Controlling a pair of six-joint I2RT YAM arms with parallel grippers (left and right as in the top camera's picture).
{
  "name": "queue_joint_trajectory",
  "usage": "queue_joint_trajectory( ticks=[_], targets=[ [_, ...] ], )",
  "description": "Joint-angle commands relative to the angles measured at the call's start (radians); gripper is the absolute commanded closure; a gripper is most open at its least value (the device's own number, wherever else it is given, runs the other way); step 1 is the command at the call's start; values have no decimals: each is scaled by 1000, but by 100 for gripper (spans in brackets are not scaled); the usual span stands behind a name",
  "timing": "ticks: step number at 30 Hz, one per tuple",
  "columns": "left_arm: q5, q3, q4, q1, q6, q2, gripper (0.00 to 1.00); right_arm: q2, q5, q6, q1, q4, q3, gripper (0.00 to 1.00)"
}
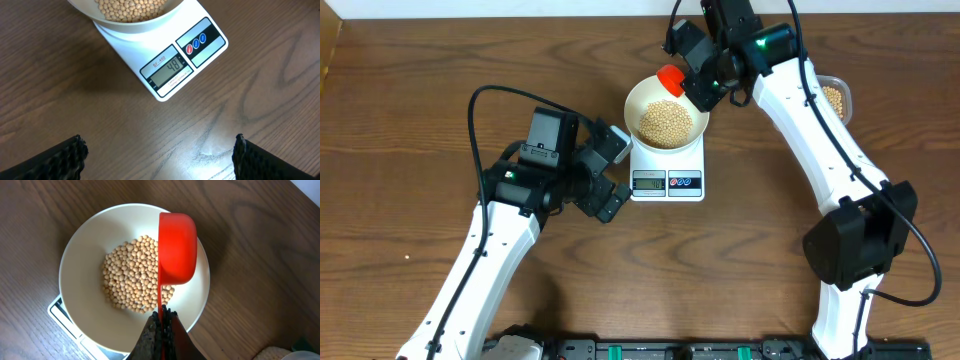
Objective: Scoop item into bowl and weigh 50g on scale
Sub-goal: 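Hold the tilted red scoop over the white bowl with the right gripper, then carry the red scoop right to the soybean tub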
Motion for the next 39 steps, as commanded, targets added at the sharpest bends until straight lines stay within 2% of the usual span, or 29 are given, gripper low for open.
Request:
queue_joint_trajectory(
  ticks=[1,18,23,30,39],
  targets=[
    [-10,10,0,-2,-8,3,5,-33,3,-33,8,2,22,99],
    [-10,10,0,-2,-8,4,5,-33,0,-41,8,0,22,99],
    [-10,9,0,-2,-8,3,5,-61,-9,59,-11,11,31,99],
    [-10,9,0,-2,-8,3,5,-181,-71,205,-165,-6,43,99],
    [-10,9,0,-2,-8,3,5,-256,-95,259,-410,-254,43,99]
  ],
)
